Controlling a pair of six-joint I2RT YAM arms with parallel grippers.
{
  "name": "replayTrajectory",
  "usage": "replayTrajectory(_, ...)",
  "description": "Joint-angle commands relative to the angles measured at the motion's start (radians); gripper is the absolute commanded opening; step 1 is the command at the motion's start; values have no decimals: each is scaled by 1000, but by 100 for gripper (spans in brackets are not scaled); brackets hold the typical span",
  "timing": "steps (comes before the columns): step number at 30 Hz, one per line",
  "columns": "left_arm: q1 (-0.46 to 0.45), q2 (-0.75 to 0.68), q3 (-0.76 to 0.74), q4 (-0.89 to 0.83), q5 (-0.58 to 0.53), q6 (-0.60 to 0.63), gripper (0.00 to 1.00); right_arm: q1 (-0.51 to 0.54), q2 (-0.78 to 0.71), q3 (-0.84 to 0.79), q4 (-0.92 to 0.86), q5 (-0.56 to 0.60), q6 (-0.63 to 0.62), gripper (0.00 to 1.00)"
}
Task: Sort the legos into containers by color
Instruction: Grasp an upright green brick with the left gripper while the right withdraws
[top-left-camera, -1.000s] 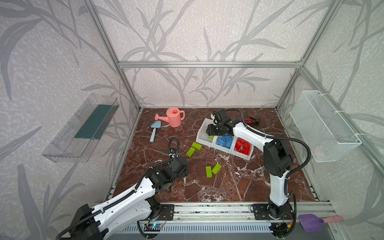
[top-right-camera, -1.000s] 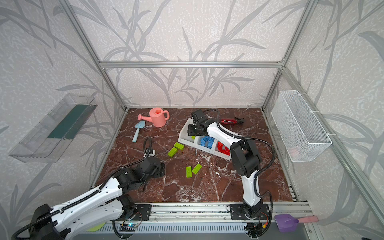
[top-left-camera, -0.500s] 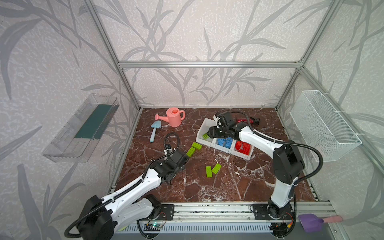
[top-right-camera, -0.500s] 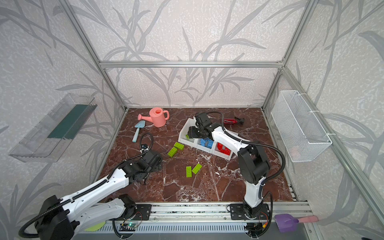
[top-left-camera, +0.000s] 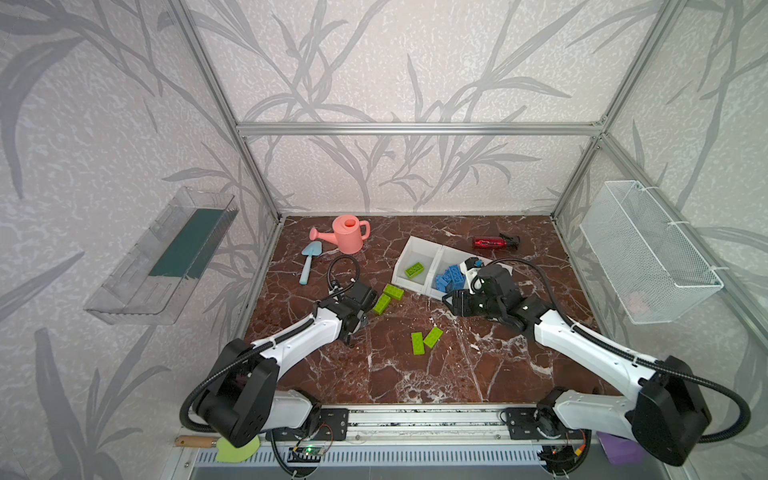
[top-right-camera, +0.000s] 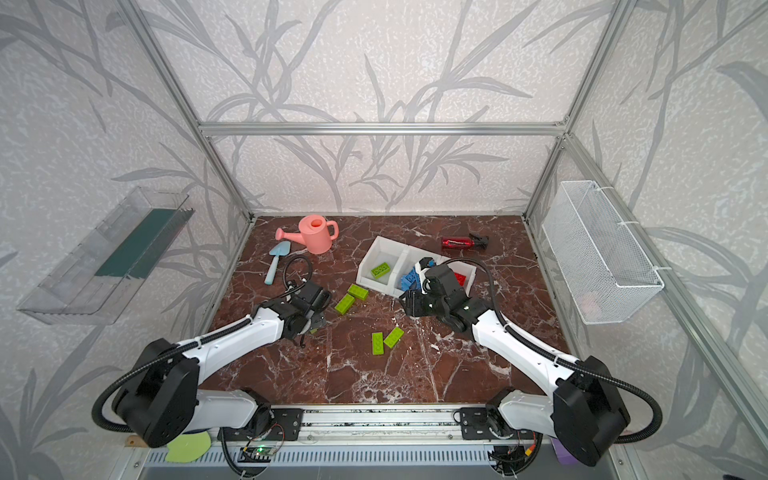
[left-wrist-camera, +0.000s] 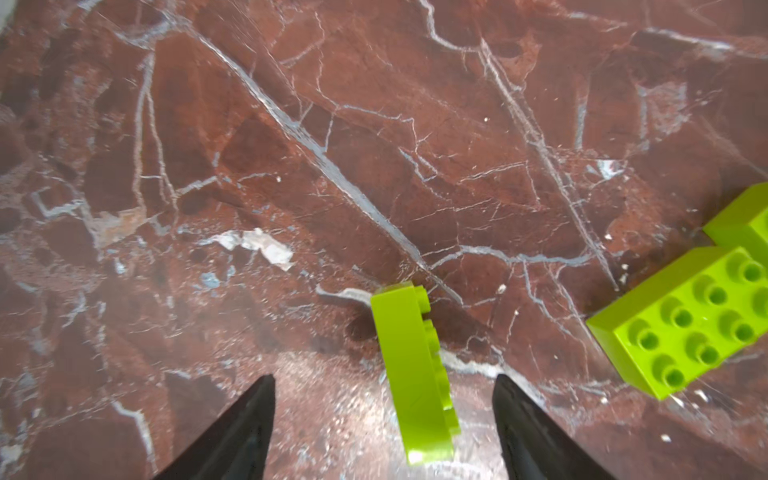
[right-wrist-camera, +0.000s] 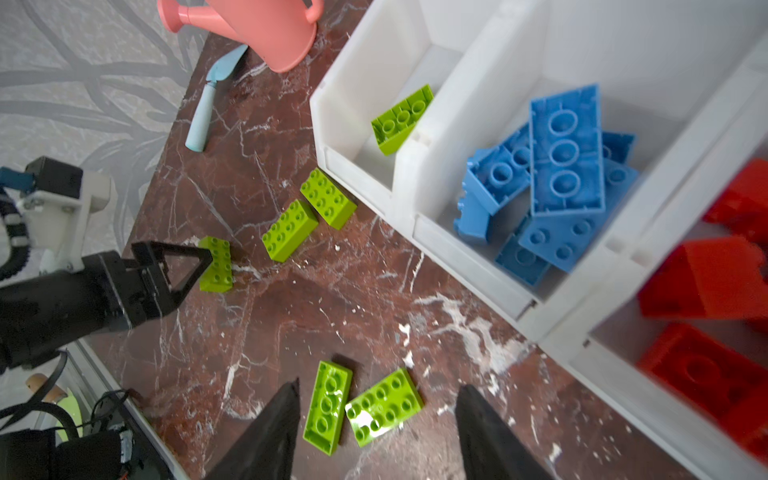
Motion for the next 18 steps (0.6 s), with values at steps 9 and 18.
replayTrajectory(9,20,134,38,76,56,-33,48,-1,-173,-84,-89,103,-71,61)
replayTrajectory(18,19,144,49,97,84,-10,29,-2,-181,-110,-89,85,-67,61)
